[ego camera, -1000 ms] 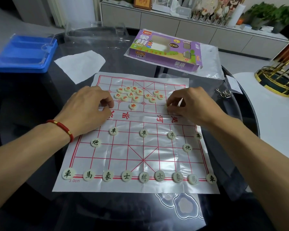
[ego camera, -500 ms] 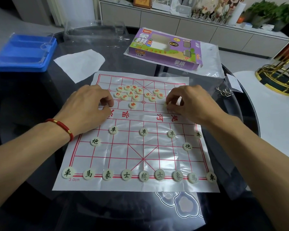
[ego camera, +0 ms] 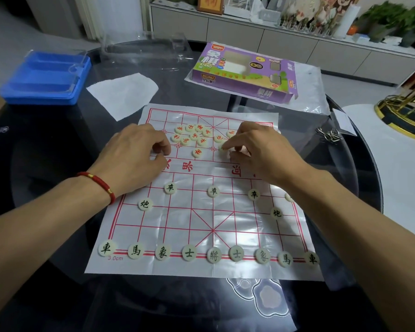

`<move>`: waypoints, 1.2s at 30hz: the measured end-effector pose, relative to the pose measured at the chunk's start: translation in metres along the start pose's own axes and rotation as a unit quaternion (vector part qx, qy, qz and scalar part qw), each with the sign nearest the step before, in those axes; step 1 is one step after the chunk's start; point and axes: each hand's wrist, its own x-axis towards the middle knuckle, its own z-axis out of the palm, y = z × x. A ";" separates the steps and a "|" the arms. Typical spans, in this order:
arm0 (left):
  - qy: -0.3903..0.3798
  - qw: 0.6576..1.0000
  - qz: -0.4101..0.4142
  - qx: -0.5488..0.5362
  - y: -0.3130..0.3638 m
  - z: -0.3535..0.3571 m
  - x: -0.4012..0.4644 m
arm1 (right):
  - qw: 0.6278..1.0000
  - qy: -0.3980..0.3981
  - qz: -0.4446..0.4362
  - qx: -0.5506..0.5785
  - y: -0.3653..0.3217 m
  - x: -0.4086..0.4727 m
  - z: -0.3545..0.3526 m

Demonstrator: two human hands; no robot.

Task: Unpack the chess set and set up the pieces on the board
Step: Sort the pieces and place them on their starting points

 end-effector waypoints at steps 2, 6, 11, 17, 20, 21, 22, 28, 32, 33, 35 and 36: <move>0.003 1.000 0.002 0.000 0.000 0.000 0.000 | 1.000 0.003 -0.019 0.010 -0.006 0.001 0.004; 0.003 1.000 0.002 0.003 -0.001 0.001 0.001 | 1.000 0.018 -0.024 -0.002 -0.014 0.007 0.008; 0.005 1.000 0.004 0.006 -0.001 0.002 0.001 | 0.999 0.031 0.000 -0.006 -0.017 0.011 0.009; 0.005 1.000 0.005 0.008 -0.001 0.001 0.001 | 1.000 0.029 -0.005 -0.008 -0.020 0.015 0.011; 0.005 1.000 0.007 0.010 0.000 0.001 0.001 | 0.999 0.015 -0.021 -0.030 -0.020 0.015 0.011; 0.007 1.000 0.007 0.012 0.000 0.002 0.001 | 0.999 0.012 -0.023 -0.035 -0.021 0.015 0.011; 0.009 1.000 0.008 0.013 0.000 0.002 0.001 | 0.999 0.012 -0.022 -0.038 -0.021 0.015 0.012; 0.013 1.000 0.008 0.015 0.000 0.003 0.001 | 0.997 0.033 0.009 -0.067 -0.020 0.017 0.013; 0.008 1.000 0.005 0.016 0.001 0.002 0.001 | 0.998 0.034 0.013 -0.057 -0.019 0.017 0.010; 0.008 1.000 0.005 0.016 0.001 0.003 0.001 | 0.998 0.034 0.014 -0.053 -0.017 0.016 0.009; 0.009 1.000 0.006 0.014 0.001 0.003 0.001 | 0.998 0.032 0.017 -0.048 -0.015 0.016 0.007; 0.009 1.000 0.005 0.014 0.001 0.003 0.001 | 0.998 0.032 0.015 -0.047 -0.014 0.016 0.007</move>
